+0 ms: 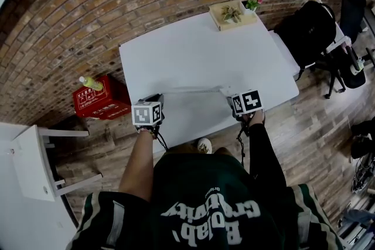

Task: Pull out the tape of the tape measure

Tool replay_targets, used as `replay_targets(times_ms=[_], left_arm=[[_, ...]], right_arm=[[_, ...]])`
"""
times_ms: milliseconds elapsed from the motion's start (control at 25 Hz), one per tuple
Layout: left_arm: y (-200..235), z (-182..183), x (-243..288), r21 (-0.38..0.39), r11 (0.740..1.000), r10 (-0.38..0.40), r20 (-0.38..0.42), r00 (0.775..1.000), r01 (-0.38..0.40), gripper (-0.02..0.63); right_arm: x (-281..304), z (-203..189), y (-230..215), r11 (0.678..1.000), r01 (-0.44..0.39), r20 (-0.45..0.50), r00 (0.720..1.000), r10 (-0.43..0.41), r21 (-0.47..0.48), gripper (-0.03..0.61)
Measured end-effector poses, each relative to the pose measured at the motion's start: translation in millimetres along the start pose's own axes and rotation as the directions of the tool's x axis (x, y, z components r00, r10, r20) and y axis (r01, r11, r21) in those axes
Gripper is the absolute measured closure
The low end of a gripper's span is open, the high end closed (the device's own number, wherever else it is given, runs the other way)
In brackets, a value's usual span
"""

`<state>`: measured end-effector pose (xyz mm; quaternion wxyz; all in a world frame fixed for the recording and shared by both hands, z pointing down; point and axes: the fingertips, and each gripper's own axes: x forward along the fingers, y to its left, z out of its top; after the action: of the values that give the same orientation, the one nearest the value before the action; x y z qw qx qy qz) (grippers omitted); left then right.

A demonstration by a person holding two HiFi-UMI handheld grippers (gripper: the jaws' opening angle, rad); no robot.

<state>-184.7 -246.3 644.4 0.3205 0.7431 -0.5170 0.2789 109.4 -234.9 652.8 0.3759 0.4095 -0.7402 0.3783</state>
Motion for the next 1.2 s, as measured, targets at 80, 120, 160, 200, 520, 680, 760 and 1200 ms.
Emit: replay_targets(times_ms=[80,120,160,200,520,680,760,1200], left_arm=[[3,-1,-1,-0.011,1.000,-0.002,0.005,1.000,0.002,0.575],[3,-1,-1,-0.015,1.000,-0.003,0.007,1.000,0.003,0.575],[3,-1,-1,-0.017,1.000,-0.004,0.009,1.000,0.004,0.575],[3,-1,-1,-0.018,1.000,-0.004,0.010,1.000,0.004,0.575],[2,-1,0,-0.019,1.000,-0.005,0.010,1.000,0.005,0.575],[1,0,0,-0.010,1.000,-0.003,0.007,1.000,0.003,0.575],[3,2,0,-0.006,1.000,0.008,0.011,1.000,-0.008,0.575],[11,10,-3,-0.009,0.999,0.052,0.035,0.998,-0.052,0.575]], right_arm=[[0,-1,-1,1.000,-0.004,0.001,1.000,0.004,0.007,0.431],[1,-2,-1,1.000,-0.005,0.000,1.000,0.005,0.005,0.431],[1,-2,-1,1.000,-0.005,-0.001,1.000,0.005,0.002,0.431],[2,-2,0,1.000,-0.006,-0.002,1.000,0.006,0.001,0.431],[0,1,-4,1.000,0.015,0.012,1.000,-0.015,0.004,0.430],[-3,5,-7,0.999,0.033,0.025,0.999,-0.033,0.000,0.430],[-3,6,-9,0.999,0.053,0.032,0.998,-0.052,-0.006,0.430],[-8,9,-27,0.994,0.114,0.046,0.992,-0.113,-0.003,0.431]])
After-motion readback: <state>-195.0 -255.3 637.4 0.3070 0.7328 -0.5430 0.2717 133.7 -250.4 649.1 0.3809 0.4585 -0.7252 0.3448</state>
